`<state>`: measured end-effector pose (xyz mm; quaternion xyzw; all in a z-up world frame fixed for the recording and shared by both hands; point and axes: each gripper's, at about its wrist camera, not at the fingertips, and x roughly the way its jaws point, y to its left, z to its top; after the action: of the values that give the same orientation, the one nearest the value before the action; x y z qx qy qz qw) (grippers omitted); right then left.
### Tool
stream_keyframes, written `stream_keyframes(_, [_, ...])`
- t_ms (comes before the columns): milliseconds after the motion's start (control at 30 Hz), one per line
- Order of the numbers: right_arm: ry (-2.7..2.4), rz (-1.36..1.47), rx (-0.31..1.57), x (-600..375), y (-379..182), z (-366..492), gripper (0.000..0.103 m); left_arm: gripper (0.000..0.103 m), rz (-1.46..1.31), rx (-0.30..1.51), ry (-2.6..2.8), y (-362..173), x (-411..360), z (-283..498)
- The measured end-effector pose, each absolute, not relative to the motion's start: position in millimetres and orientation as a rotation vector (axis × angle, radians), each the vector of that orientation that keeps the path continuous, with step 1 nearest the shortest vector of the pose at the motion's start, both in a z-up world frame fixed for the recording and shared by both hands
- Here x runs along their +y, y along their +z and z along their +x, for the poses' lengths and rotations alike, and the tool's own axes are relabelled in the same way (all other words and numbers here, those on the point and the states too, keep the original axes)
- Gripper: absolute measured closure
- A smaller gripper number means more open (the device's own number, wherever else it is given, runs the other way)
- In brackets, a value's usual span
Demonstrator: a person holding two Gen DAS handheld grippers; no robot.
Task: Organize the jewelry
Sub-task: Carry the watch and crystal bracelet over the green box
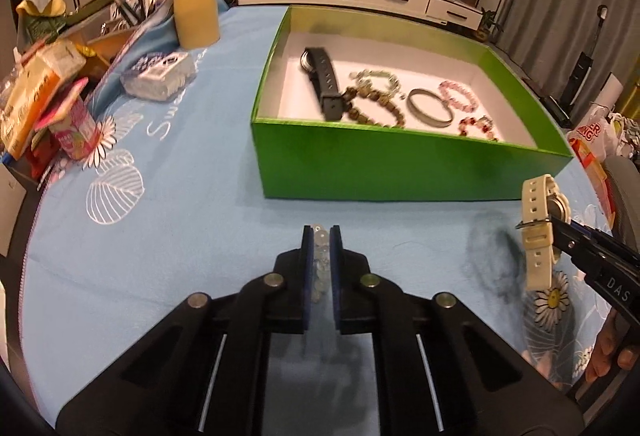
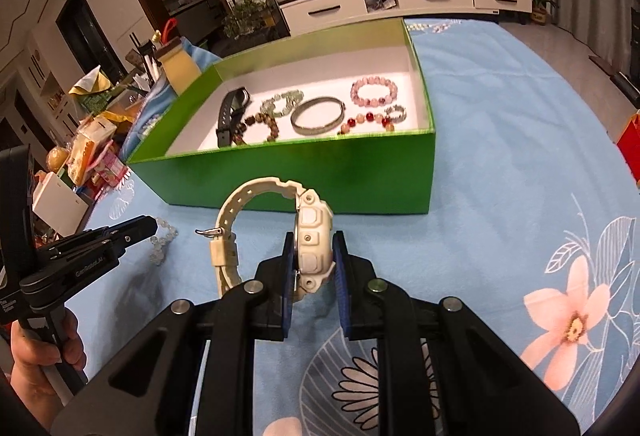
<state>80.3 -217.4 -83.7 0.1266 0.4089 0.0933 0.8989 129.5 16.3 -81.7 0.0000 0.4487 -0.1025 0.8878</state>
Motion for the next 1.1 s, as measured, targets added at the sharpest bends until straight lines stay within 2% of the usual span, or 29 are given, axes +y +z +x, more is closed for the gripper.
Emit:
stream_keyframes(600, [0.205,0.247,0.720,-227,-32,77,0.085,0.096,0.017,0.827,-0.282,-20,-5,131])
stream_keyframes(1100, [0.176,0.248,0.666,-245,1,122,0.085,0.096,-0.027,0.820,-0.370,20,-39,198])
